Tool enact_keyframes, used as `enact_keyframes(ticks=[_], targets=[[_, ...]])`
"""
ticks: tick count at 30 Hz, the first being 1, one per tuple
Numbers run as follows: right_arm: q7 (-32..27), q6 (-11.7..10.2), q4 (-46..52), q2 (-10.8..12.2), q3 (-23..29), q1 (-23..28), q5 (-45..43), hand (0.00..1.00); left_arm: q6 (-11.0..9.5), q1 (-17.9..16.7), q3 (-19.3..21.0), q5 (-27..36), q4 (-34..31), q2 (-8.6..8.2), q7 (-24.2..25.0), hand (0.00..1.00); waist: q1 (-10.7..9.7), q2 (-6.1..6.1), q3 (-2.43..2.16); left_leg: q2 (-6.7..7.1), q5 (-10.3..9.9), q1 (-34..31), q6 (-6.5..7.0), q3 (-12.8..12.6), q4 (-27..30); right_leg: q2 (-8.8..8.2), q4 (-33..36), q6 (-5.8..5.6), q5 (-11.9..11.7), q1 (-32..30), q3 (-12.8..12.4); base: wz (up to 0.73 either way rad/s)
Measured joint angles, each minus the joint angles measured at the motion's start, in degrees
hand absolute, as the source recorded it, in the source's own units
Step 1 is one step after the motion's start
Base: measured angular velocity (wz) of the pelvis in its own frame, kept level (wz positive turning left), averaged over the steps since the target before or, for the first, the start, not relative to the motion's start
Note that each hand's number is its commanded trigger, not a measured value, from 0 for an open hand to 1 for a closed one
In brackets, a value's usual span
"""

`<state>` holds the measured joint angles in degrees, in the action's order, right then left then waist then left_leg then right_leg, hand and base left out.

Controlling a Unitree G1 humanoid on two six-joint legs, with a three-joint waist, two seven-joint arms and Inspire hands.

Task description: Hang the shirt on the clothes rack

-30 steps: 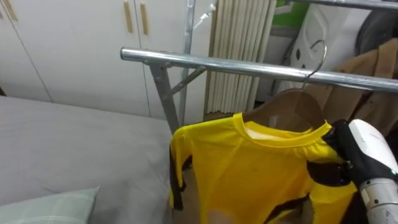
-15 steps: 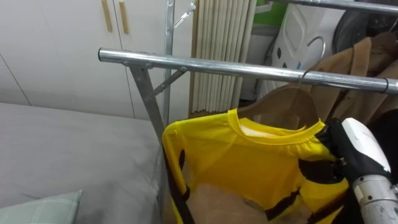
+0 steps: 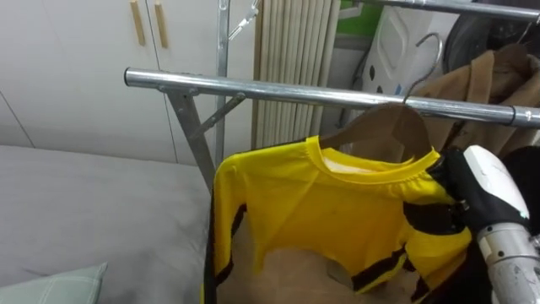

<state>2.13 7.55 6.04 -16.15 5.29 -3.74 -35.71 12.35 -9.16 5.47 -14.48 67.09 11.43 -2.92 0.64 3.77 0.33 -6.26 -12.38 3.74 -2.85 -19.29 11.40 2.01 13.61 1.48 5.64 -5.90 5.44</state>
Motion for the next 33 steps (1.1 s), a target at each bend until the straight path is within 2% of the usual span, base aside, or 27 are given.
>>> enact_keyframes(ticks=[3,14,24,27,33], targets=[[-0.01,0.0,0.34,0.01,-0.02,0.0,1.2,1.0,0.01,-0.12,-0.04,-0.14,-0.83,0.01,0.0,0.0,0.29,0.03,-0.01,0.11,0.0,-0.06,0.0,0.79,-0.09,0.04,0.07,0.05,-0.03,0.01,0.14,0.02],[0.18,0.0,0.34,0.01,-0.04,0.0,0.86,1.0,-0.07,-0.1,-0.09,-0.19,-2.83,0.02,0.0,0.0,0.6,0.4,0.22,0.0,-0.03,-0.19,-0.03,0.82,-0.2,0.08,-0.01,0.06,-0.03,-0.08,0.57,0.0],[2.89,-0.01,-0.24,-0.01,-0.2,-0.01,-0.3,1.0,-0.48,-0.02,-0.02,-0.19,-2.93,0.28,-0.05,0.0,1.26,0.77,0.43,0.02,-0.06,0.12,-0.08,1.58,-0.17,0.07,-0.04,0.06,-0.03,0.35,0.8,0.01],[3.21,-0.02,-1.75,-0.01,-1.6,0.0,-0.07,1.0,-0.83,-0.04,-0.12,-0.11,-2.92,0.57,-0.08,0.0,1.27,0.98,0.59,0.07,-0.06,0.62,-0.09,2.33,-0.15,0.03,-0.16,0.22,0.12,1.25,1.13,0.07],[6.59,0.0,-5.57,-0.01,-4.57,-0.08,1.67,1.0,-1.48,0.03,-0.15,-0.16,-2.92,0.83,-0.08,0.0,1.51,1.17,0.6,0.14,-0.01,0.64,-0.17,3.23,-0.69,-0.05,-0.13,0.28,0.19,1.66,1.73,0.05]])
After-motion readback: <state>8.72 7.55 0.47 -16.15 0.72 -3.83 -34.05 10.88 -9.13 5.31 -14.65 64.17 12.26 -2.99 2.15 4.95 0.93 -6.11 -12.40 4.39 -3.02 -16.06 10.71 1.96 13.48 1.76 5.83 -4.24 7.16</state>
